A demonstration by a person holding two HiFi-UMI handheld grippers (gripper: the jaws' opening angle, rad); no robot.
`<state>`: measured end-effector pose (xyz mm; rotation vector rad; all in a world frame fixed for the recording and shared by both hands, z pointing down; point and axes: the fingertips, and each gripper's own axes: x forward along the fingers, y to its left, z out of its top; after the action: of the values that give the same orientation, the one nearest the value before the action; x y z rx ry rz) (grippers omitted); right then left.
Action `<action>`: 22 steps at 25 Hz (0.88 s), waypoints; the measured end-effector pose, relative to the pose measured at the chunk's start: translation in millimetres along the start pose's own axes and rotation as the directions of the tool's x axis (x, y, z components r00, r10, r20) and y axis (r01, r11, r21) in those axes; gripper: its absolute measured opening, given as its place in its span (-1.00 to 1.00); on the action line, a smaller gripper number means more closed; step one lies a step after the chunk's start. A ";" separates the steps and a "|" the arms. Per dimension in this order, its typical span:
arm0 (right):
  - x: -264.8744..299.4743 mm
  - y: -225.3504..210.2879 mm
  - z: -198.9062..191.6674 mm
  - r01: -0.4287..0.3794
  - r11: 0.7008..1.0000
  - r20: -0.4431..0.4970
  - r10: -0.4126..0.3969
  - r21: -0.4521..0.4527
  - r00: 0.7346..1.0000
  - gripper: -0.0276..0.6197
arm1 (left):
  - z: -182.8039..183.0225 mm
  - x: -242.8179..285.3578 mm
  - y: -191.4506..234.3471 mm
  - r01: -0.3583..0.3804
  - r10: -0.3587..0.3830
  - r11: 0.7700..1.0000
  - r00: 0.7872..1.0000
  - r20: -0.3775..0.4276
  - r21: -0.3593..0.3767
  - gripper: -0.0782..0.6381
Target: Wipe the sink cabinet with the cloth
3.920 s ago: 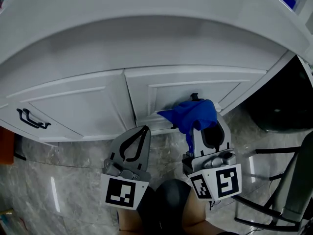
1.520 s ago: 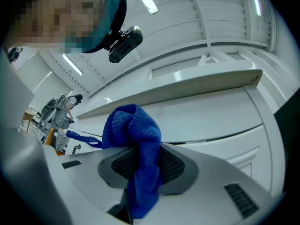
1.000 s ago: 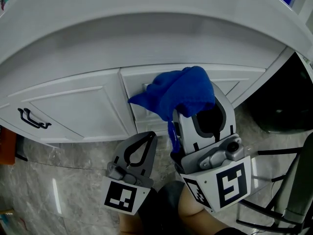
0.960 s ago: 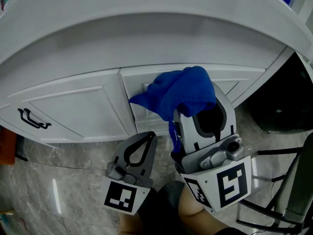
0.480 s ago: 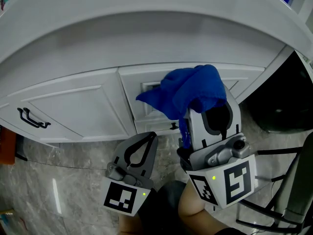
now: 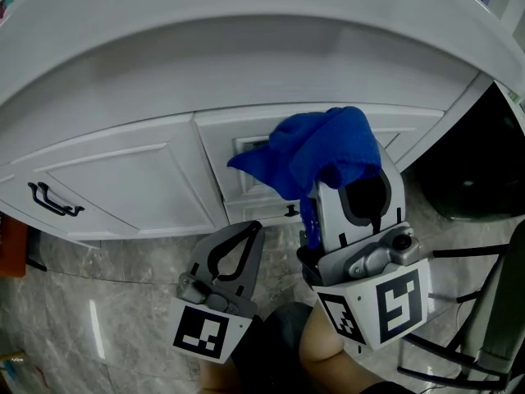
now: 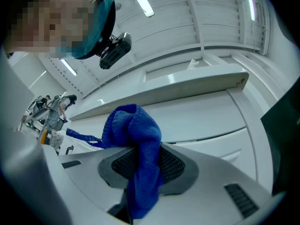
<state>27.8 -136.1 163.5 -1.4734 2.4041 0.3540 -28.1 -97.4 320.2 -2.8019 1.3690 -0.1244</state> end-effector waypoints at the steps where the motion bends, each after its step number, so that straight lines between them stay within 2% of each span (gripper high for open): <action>1: -0.3 -0.6 0.0 0.001 1.000 0.000 -0.001 0.000 1.000 -0.56 | -0.3 0.0 0.0 0.001 -0.001 1.000 1.000 -0.001 0.003 -0.77; 14: -8.1 -21.9 0.4 0.054 0.998 0.011 -0.054 0.025 0.998 -0.56 | -1.1 0.7 -0.9 0.003 -0.003 1.000 1.000 -0.001 -0.005 -0.77; 22: -13.5 -35.8 0.9 0.092 0.995 0.016 -0.093 0.040 0.996 -0.56 | -0.8 2.8 -5.6 0.021 -0.020 0.999 1.000 -0.013 0.028 -0.77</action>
<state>65.8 -140.6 165.9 -1.5516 2.3065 0.2962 -21.9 -96.2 321.5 -2.7973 1.3306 -0.1609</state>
